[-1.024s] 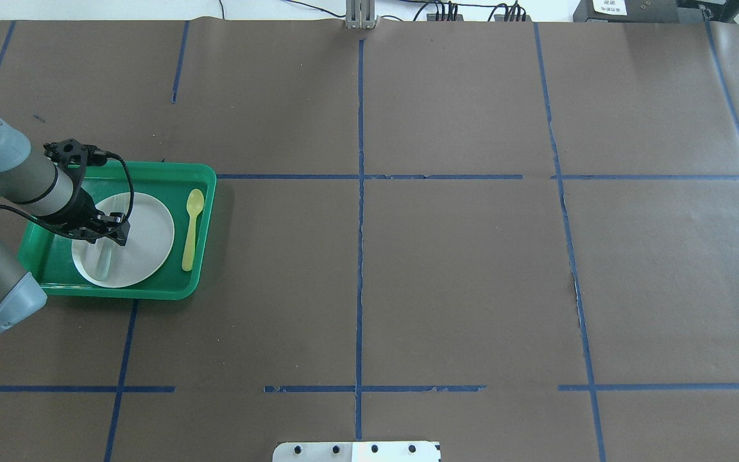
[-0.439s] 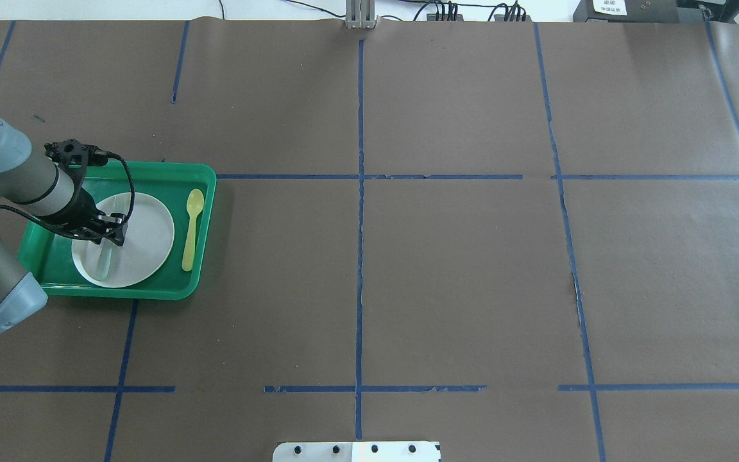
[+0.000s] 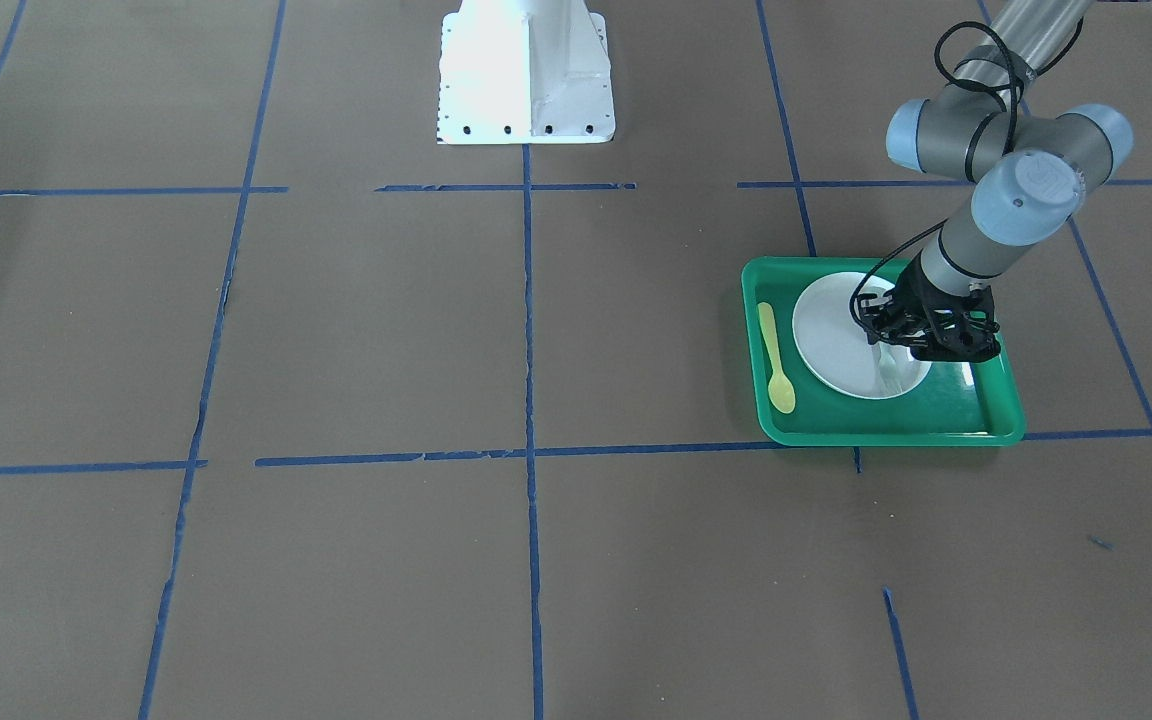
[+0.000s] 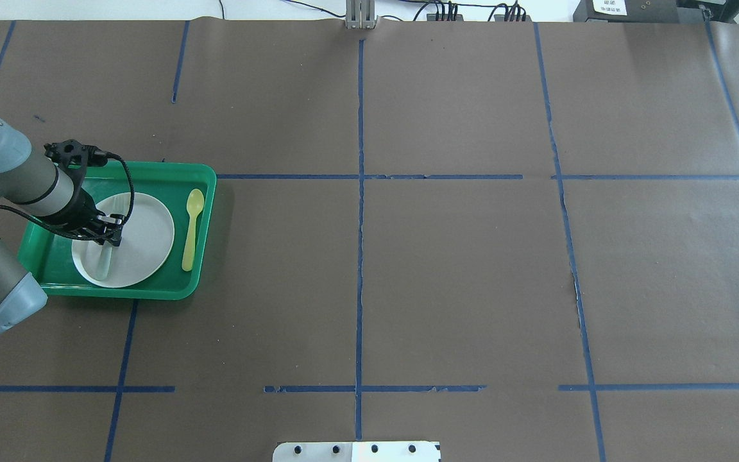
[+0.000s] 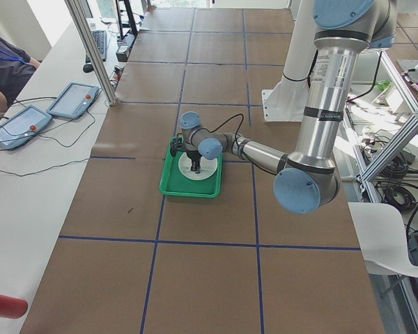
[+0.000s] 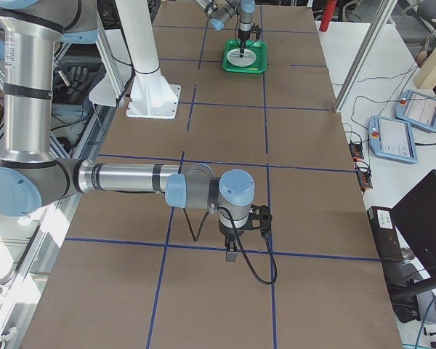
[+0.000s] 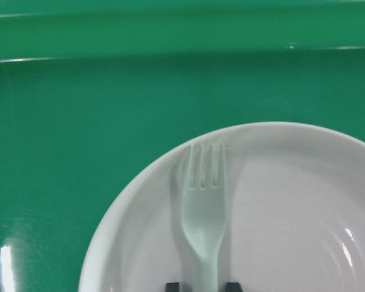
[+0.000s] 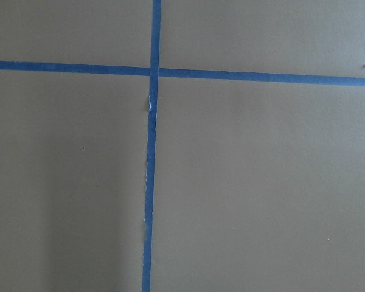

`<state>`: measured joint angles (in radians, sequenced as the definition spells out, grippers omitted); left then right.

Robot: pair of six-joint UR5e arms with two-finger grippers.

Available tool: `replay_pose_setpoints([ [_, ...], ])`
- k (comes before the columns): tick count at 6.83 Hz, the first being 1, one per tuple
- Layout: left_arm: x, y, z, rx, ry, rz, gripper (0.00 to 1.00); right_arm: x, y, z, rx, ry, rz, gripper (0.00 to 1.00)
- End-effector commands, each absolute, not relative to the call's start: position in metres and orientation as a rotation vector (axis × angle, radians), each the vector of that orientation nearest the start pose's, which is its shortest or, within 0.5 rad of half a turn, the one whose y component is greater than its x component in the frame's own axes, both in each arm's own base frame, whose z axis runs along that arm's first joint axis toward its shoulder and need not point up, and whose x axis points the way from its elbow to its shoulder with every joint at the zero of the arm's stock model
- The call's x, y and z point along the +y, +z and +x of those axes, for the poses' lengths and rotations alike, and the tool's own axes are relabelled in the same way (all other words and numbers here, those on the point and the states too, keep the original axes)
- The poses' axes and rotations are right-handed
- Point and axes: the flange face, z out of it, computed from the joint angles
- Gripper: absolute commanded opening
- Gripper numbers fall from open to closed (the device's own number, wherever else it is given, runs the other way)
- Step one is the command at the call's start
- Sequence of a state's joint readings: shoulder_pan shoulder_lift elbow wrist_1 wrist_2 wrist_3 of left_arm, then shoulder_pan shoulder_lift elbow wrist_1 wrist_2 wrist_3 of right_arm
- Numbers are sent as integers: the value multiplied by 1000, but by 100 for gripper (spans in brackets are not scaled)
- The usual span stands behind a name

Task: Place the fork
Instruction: 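Lower the left gripper and close it on the fork handle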

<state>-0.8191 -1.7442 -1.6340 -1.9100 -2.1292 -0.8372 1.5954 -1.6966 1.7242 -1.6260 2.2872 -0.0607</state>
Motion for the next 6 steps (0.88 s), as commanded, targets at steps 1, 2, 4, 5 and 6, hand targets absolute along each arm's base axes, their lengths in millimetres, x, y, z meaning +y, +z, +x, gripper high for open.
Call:
replay_pose_setpoints([
  [1,-481,505,341,783,82,7,25,-435,651,79,-717,-25,4,100],
  [2,-478,506,341,801,92,-13,14,-435,651,79,-717,-25,4,100],
  [4,-478,503,340,809,97,-11,0,-435,651,79,-717,-25,4,100],
  [5,-474,484,333,838,105,4,0,-435,651,79,-717,-25,4,100],
  [6,-456,484,315,847,117,-1,0,-435,651,79,-717,-24,4,100],
])
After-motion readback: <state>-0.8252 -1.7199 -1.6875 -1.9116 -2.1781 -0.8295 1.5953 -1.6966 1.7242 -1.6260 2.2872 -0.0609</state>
